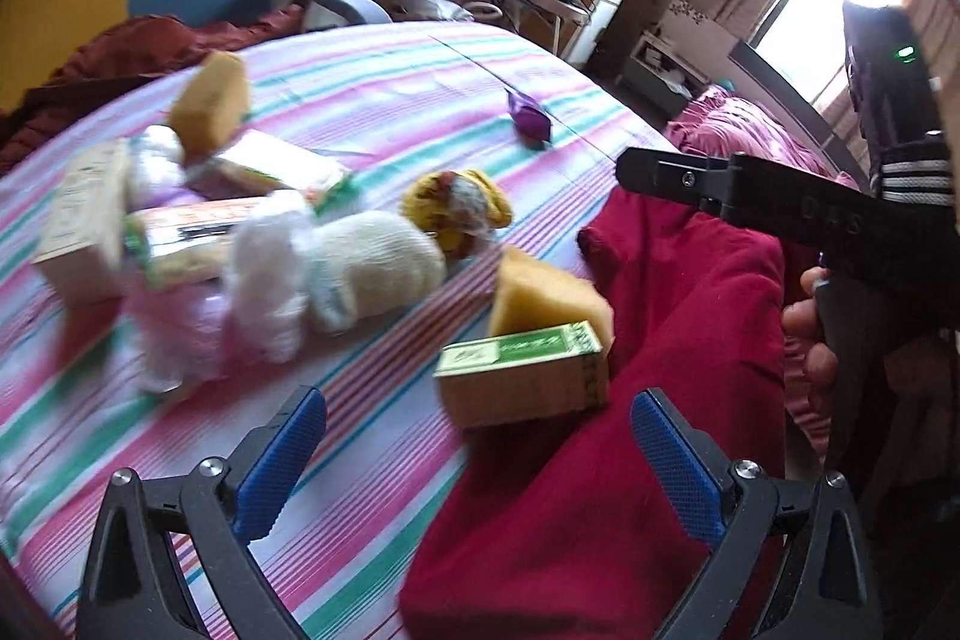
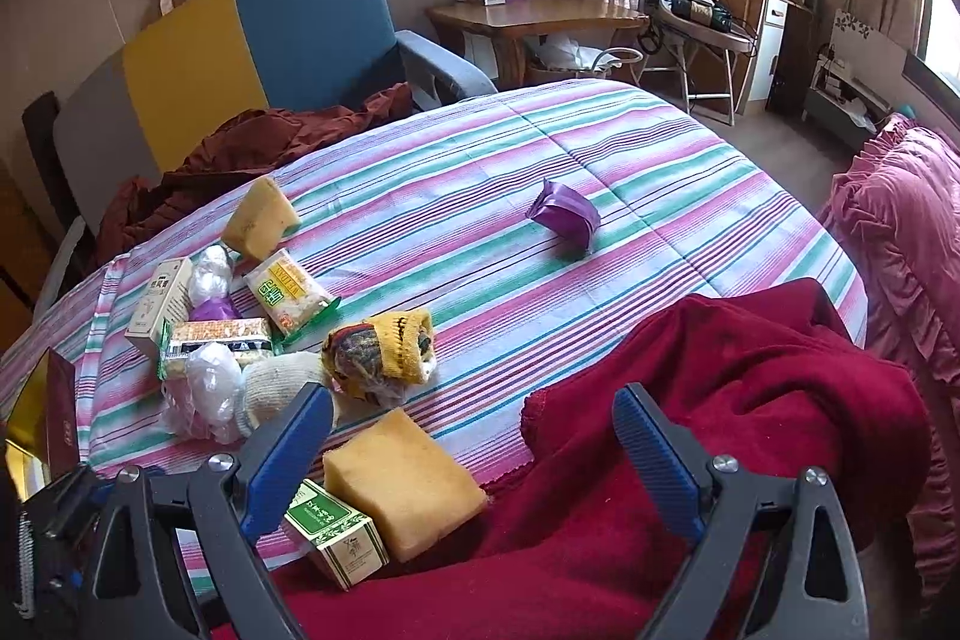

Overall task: Organize objects
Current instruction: 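Grasp the green-and-white box with the left tool while the right tool grasps another yellow sponge, then place the green box and the sponge into the gold tray with both tools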

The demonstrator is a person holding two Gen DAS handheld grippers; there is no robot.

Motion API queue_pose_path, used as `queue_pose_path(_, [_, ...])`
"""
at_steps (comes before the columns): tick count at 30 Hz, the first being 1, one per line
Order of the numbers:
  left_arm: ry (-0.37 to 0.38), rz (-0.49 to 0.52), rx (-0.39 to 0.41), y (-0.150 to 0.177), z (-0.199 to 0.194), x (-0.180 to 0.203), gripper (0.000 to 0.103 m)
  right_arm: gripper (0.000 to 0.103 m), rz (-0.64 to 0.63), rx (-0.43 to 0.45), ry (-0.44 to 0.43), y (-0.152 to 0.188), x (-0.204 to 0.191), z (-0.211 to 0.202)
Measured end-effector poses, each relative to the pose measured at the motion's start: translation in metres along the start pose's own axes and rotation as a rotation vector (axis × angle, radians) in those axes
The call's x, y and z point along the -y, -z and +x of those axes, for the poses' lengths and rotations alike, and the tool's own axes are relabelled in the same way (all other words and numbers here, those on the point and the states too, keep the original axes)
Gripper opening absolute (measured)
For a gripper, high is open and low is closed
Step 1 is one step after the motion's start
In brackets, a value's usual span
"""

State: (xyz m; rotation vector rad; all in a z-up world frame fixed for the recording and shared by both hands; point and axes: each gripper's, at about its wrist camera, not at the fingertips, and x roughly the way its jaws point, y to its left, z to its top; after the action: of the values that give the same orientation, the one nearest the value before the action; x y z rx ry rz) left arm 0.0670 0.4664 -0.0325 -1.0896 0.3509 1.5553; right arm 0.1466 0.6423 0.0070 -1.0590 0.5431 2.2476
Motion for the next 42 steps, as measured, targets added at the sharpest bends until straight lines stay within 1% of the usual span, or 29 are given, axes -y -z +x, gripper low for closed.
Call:
queue_pose_path(3, [-0.003,0.001,-0.040,-0.006,0.020,0.002,0.102,0.096,-0.006,-0.009,-0.010,-0.002,0.001,0.004])
queue_pose_path(5, [0.016,-0.012,-0.062,-0.007,0.028,0.001,0.102,0.096,-0.014,-0.017,-0.012,-0.004,0.000,0.007])
queue_pose_path(9, [0.067,-0.044,-0.073,-0.009,0.040,-0.002,0.102,0.096,-0.031,-0.036,-0.010,-0.006,-0.002,0.013])
queue_pose_path(10, [0.078,-0.049,-0.075,-0.009,0.041,-0.003,0.096,0.096,-0.037,-0.041,-0.011,-0.007,-0.003,0.015])
queue_pose_path(11, [0.086,-0.048,-0.075,-0.009,0.042,-0.004,0.081,0.096,-0.043,-0.048,-0.011,-0.008,-0.004,0.016])
queue_pose_path(12, [0.099,-0.042,-0.077,-0.008,0.042,-0.006,0.074,0.096,-0.049,-0.056,-0.014,-0.009,-0.005,0.018])
queue_pose_path(13, [0.103,-0.038,-0.078,-0.006,0.041,-0.008,0.074,0.096,-0.059,-0.068,-0.027,-0.010,-0.007,0.020])
queue_pose_path(15, [0.108,-0.047,-0.054,-0.001,0.032,-0.015,0.073,0.096,-0.083,-0.096,-0.055,-0.012,-0.013,0.024])
queue_pose_path(18, [0.093,-0.067,-0.038,0.009,0.018,-0.030,0.073,0.092,-0.174,-0.184,-0.101,-0.012,-0.029,0.035])
queue_pose_path(20, [0.073,-0.091,-0.026,0.017,0.007,-0.040,0.073,0.090,-0.257,-0.260,-0.118,-0.008,-0.043,0.046])
queue_pose_path(22, [0.057,-0.125,-0.015,0.026,-0.005,-0.053,0.073,0.090,-0.339,-0.325,-0.102,-0.002,-0.055,0.057])
queue_pose_path(24, [0.032,-0.152,0.002,0.035,-0.017,-0.063,0.073,0.090,-0.431,-0.400,-0.061,0.006,-0.067,0.071])
queue_pose_path(25, [0.024,-0.160,0.008,0.039,-0.022,-0.066,0.073,0.089,-0.459,-0.421,-0.049,0.009,-0.071,0.076])
queue_pose_path(26, [0.011,-0.170,0.016,0.045,-0.030,-0.070,0.073,0.087,-0.491,-0.449,-0.035,0.013,-0.075,0.082])
queue_pose_path(27, [-0.001,-0.175,0.023,0.048,-0.034,-0.073,0.073,0.078,-0.514,-0.468,-0.020,0.015,-0.077,0.086])
queue_pose_path(29, [-0.019,-0.182,0.039,0.056,-0.045,-0.076,0.073,0.073,-0.547,-0.493,-0.007,0.019,-0.080,0.090])
queue_pose_path(30, [-0.025,-0.189,0.049,0.060,-0.051,-0.079,0.073,0.065,-0.563,-0.497,-0.008,0.021,-0.081,0.091])
queue_pose_path(34, [-0.051,-0.201,0.091,0.073,-0.075,-0.083,0.073,0.055,-0.561,-0.460,-0.003,0.023,-0.079,0.083])
queue_pose_path(36, [-0.066,-0.205,0.115,0.079,-0.088,-0.087,0.074,0.054,-0.553,-0.429,-0.002,0.025,-0.079,0.073])
queue_pose_path(38, [-0.077,-0.218,0.136,0.085,-0.099,-0.091,0.074,0.053,-0.549,-0.394,-0.018,0.025,-0.082,0.060])
queue_pose_path(40, [-0.087,-0.239,0.160,0.091,-0.112,-0.097,0.074,0.053,-0.548,-0.353,-0.023,0.023,-0.088,0.046])
queue_pose_path(42, [-0.105,-0.259,0.186,0.097,-0.124,-0.102,0.074,0.053,-0.544,-0.310,-0.046,0.019,-0.099,0.032])
